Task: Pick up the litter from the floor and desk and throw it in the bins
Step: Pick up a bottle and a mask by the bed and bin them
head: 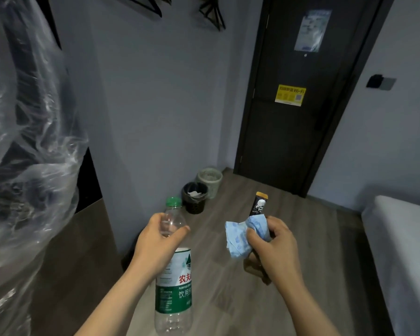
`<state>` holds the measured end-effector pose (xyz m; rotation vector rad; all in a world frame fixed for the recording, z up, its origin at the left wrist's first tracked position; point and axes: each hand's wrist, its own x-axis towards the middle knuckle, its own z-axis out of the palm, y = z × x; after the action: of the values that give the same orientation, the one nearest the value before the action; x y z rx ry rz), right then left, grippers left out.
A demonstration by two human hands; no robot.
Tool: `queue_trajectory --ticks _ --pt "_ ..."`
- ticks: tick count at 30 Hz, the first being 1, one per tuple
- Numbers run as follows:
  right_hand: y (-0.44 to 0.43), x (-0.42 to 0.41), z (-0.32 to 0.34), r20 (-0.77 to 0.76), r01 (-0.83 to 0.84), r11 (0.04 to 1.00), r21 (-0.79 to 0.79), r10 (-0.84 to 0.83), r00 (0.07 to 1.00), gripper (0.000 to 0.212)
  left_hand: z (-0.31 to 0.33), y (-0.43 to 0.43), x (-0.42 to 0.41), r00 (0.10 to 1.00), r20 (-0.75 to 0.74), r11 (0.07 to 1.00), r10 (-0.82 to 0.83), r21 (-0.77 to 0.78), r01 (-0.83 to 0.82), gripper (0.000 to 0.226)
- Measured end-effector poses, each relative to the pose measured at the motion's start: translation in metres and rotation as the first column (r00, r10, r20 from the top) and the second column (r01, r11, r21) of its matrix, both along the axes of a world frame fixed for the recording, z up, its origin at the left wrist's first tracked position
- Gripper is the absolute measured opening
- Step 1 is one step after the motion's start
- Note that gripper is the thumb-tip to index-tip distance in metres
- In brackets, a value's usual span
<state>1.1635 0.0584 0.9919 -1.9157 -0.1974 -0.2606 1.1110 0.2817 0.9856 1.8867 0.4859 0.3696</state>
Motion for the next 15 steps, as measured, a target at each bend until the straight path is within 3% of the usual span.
queue_trajectory --ticks 9,15 --pt "-0.01 0.191 -0.013 -0.123 -0.029 0.98 0.197 0.054 0.991 0.012 -0.004 -0.005 0.183 0.998 -0.053 0.999 0.031 0.036 -0.029 0.047" --pt "-0.012 0.293 -0.022 -0.111 -0.051 0.997 0.05 0.056 0.992 0.016 -0.015 -0.002 0.278 0.996 -0.078 0.998 0.052 0.041 -0.049 0.038"
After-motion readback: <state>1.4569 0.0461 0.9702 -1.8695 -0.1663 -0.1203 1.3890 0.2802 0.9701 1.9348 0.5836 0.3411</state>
